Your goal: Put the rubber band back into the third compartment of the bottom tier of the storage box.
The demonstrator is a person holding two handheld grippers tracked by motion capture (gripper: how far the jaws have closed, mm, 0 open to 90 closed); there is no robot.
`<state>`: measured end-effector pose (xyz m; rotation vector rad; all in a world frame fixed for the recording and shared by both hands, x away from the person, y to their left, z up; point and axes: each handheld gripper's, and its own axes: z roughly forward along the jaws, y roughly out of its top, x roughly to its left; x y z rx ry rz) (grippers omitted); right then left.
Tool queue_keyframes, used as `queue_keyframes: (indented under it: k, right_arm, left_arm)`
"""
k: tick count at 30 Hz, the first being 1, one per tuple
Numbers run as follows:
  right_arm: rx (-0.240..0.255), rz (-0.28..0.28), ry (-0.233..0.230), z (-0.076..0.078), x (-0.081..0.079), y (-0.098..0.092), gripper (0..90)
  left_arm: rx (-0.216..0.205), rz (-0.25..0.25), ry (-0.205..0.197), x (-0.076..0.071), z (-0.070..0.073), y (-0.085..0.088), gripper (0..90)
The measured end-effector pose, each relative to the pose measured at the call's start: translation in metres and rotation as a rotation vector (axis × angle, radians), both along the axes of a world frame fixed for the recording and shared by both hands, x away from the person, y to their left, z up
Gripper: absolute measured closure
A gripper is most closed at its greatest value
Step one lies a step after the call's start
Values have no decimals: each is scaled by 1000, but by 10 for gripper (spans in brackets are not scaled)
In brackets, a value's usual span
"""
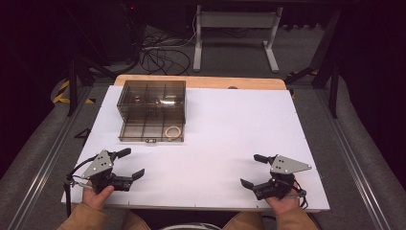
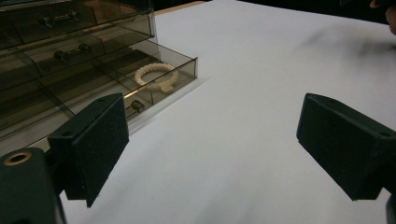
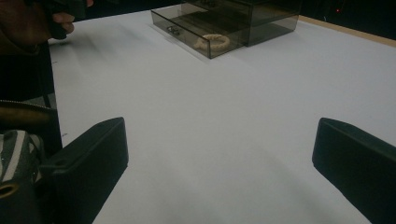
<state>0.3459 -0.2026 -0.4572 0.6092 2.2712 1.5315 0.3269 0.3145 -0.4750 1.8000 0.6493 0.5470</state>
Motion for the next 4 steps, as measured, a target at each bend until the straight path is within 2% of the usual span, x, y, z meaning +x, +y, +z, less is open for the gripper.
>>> queue_keyframes:
  k: [4]
  right_arm:
    - [0, -1, -3, 0, 0, 0, 40]
  left_arm:
    - [-7, -4, 13, 0, 0, 1, 89]
